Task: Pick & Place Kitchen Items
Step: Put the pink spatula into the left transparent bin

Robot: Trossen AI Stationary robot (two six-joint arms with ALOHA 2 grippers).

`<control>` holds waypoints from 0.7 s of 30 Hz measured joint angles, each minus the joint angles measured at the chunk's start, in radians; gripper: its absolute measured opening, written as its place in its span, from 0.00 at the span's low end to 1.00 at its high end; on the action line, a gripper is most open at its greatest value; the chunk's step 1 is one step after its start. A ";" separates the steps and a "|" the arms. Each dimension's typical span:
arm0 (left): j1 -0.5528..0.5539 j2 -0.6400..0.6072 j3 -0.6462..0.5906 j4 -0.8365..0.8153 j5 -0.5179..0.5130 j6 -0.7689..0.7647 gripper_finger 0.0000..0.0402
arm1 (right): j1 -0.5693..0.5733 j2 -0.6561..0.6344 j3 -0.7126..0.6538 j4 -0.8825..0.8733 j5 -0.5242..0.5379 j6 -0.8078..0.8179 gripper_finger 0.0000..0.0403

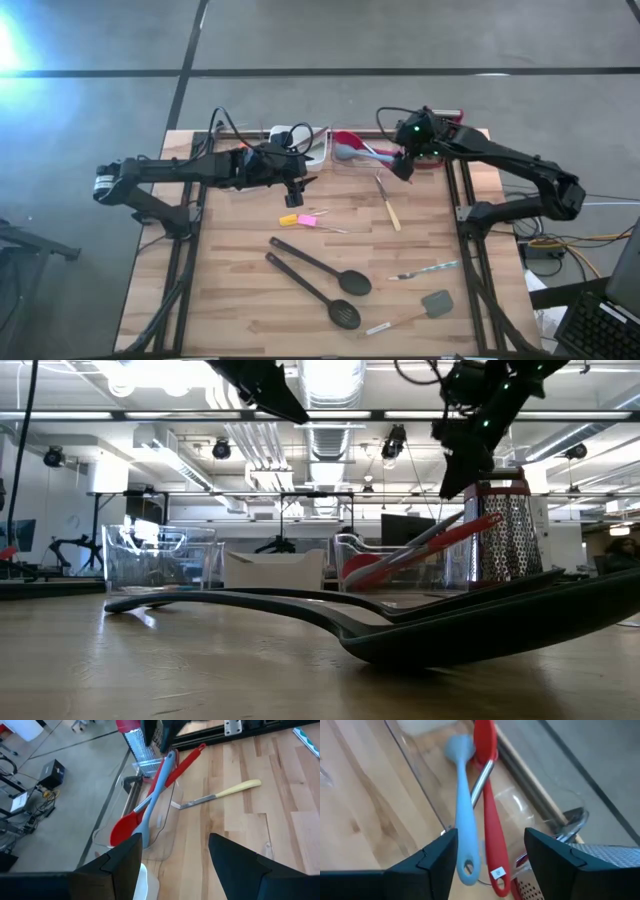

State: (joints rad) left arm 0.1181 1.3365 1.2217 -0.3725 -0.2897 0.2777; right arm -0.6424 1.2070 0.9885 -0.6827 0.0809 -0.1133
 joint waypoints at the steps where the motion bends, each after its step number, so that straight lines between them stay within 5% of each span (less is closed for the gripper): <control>1: 0.000 0.000 0.000 -0.005 0.000 -0.005 0.58 | 0.001 -0.017 0.004 -0.005 -0.002 0.012 0.54; 11: 0.000 0.000 0.000 -0.147 0.001 -0.056 0.58 | 0.097 -0.203 -0.010 -0.141 -0.194 0.190 0.54; 21: -0.002 0.000 -0.143 -0.168 0.106 -0.056 0.58 | 0.393 -0.315 -0.036 -0.140 -0.070 0.379 0.54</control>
State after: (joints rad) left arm 0.1161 1.3365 1.0786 -0.5408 -0.1837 0.2222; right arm -0.2491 0.8918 0.9529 -0.8232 0.0107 0.2653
